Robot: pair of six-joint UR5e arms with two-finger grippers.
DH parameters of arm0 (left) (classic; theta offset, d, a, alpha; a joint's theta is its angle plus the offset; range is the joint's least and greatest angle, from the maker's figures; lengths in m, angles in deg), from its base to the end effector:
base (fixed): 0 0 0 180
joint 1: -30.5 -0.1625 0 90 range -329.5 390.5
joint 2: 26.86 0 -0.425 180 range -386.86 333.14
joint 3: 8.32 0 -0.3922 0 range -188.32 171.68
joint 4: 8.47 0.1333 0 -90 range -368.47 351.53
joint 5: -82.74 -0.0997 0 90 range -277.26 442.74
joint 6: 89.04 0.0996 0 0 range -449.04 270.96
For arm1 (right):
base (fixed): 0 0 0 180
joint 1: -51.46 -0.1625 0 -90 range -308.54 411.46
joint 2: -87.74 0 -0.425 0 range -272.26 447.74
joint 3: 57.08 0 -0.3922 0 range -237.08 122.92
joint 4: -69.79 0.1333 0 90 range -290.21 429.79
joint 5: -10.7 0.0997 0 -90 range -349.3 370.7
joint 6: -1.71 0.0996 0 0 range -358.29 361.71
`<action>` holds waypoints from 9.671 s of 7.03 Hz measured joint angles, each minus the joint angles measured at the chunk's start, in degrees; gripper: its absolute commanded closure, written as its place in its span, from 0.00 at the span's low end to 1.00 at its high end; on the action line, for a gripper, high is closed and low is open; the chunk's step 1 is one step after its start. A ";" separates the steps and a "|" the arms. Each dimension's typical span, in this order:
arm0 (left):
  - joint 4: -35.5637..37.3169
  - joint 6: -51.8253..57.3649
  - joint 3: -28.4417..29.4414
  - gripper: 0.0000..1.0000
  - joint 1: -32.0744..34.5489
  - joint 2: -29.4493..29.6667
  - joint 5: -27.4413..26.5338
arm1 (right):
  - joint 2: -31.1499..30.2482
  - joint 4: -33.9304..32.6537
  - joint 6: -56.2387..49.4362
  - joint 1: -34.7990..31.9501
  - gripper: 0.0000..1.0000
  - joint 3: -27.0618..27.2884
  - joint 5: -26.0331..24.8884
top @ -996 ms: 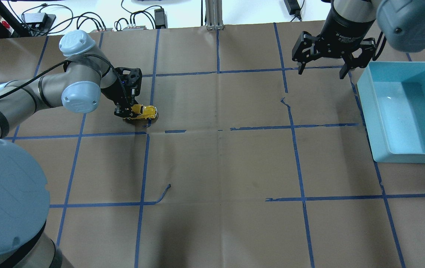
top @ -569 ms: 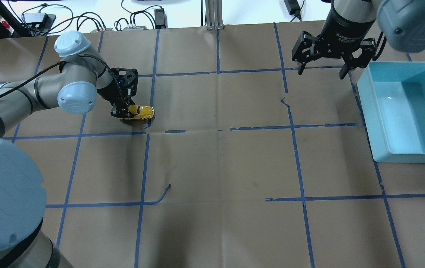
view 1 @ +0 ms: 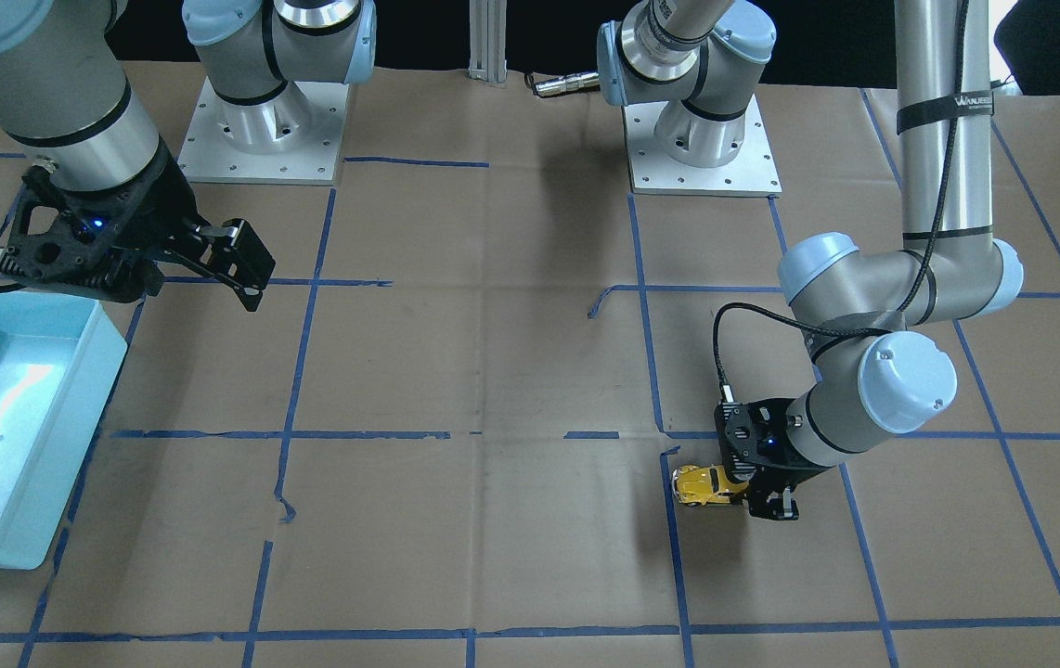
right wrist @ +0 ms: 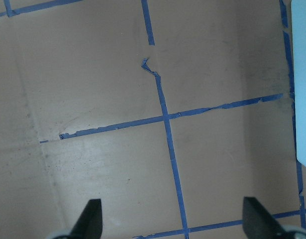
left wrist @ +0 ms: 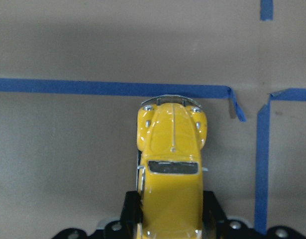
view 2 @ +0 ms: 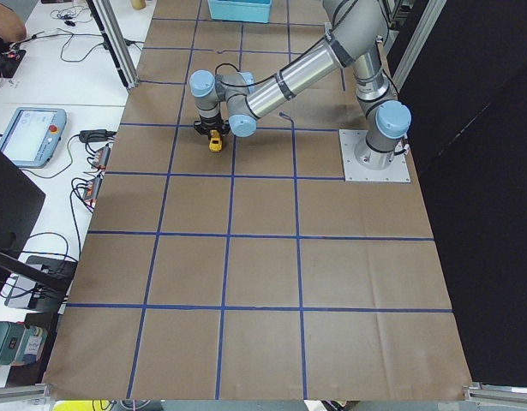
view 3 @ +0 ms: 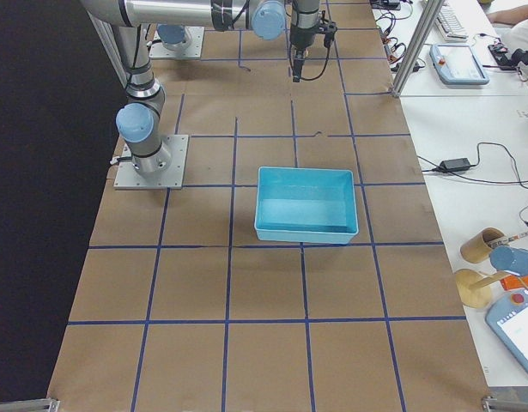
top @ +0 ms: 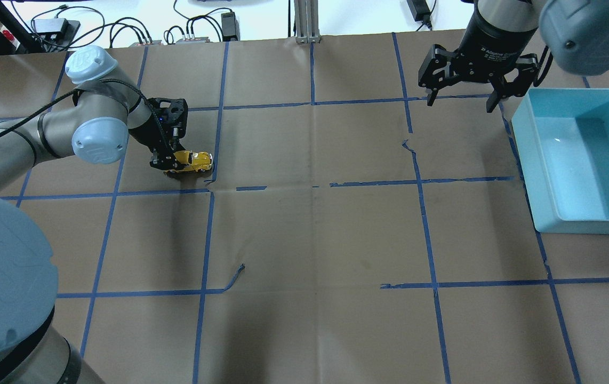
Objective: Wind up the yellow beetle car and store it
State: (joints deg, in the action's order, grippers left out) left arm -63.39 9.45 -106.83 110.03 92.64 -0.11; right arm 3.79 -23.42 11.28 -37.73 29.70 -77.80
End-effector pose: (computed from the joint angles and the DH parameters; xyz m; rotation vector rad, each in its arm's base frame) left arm -0.0319 -0.6291 0.1871 -2.0987 -2.1794 0.1089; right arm 0.1283 -0.5387 0.4669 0.2816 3.1022 -0.0072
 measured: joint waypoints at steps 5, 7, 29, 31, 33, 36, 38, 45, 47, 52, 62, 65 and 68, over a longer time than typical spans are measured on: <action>-0.36 1.22 0.46 1.00 -2.05 -0.03 -0.05 | -0.06 -0.19 -0.01 -0.02 0.00 -0.11 -0.02; -0.54 1.90 0.65 1.00 -2.44 0.03 -0.04 | -0.02 -0.24 -0.12 0.00 0.00 -0.18 -0.08; -0.88 10.66 0.86 1.00 -8.35 -0.08 -0.12 | 0.28 -1.69 -1.11 0.82 0.00 -3.12 -0.37; -0.88 10.76 0.86 1.00 -8.74 -0.04 -0.12 | 0.34 -1.58 -1.13 0.85 0.00 -3.08 -0.41; -0.89 11.72 0.96 1.00 -9.22 0.04 -0.12 | 0.36 -1.56 -1.13 0.81 0.00 -2.93 -0.59; -0.89 12.56 1.03 1.00 -9.42 0.11 -0.12 | 0.37 -1.61 -1.21 0.77 0.00 -2.32 -0.72; -0.88 12.69 1.10 1.00 -9.70 0.14 -0.10 | 0.37 -1.62 -1.28 0.71 0.00 -2.13 -0.70; -1.07 13.66 1.12 1.00 -11.05 0.12 -0.05 | 0.84 -1.69 -1.22 0.61 0.00 -2.07 -0.82; -1.11 14.01 1.16 1.00 -11.15 0.15 -0.11 | 0.86 -1.77 -3.36 0.56 0.00 -2.33 -0.63; -1.11 15.07 1.14 1.00 -11.29 0.03 -0.20 | 0.95 -1.79 -5.10 0.56 0.00 -2.01 -0.05; -3.33 13.61 1.13 0.00 -11.93 -1.03 -0.24 | 0.78 -2.07 -5.01 0.51 0.00 -2.33 -0.09; -10.26 3.05 0.90 0.00 -7.76 -6.72 -0.32 | 0.56 -1.91 -4.76 0.38 0.00 -2.54 -0.11; -21.68 -29.37 1.88 0.00 1.89 -19.38 -1.09 | 0.03 -1.05 -7.65 0.08 0.00 -2.26 -0.07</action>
State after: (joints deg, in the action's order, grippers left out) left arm -85.07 -19.92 -104.95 111.91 73.26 -1.20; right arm 3.81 -24.47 3.63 -37.64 27.45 -77.87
